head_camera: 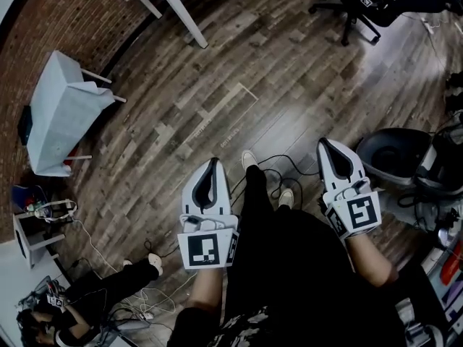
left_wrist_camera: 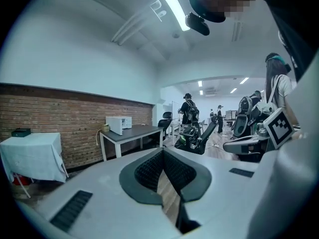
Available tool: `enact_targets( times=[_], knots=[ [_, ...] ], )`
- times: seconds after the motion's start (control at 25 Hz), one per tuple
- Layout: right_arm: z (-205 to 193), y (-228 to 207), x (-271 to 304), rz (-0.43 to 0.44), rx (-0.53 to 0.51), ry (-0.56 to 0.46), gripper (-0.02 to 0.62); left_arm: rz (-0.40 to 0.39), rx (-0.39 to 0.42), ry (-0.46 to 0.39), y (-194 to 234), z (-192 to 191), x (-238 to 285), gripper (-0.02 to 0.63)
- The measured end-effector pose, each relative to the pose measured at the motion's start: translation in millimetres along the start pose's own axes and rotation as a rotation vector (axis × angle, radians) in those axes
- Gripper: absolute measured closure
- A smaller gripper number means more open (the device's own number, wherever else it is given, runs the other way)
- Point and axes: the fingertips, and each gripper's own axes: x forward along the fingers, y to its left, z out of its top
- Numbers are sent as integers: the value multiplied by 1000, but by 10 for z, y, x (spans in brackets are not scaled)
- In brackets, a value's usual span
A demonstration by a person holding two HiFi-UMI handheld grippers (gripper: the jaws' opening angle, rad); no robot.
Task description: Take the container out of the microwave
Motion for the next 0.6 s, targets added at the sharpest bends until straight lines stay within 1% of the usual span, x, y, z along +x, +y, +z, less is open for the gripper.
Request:
enact_targets(
  times=[0.12,0.28,0.48,0.6],
  knots=[
    [117,-71,327,-12,-1,-6,531,-16,-9,10,191,32,320,598],
    [291,-34,847,-15,19,-26,531,-44,3,21,501,106,695,598],
    [569,67,1455,-33,-37,-53,531,-51,-9,12,979,204,1086,598],
    [642,73,1777,-47,-32,-61,531,-52,11,-8,1263,313,1333,598]
  ],
)
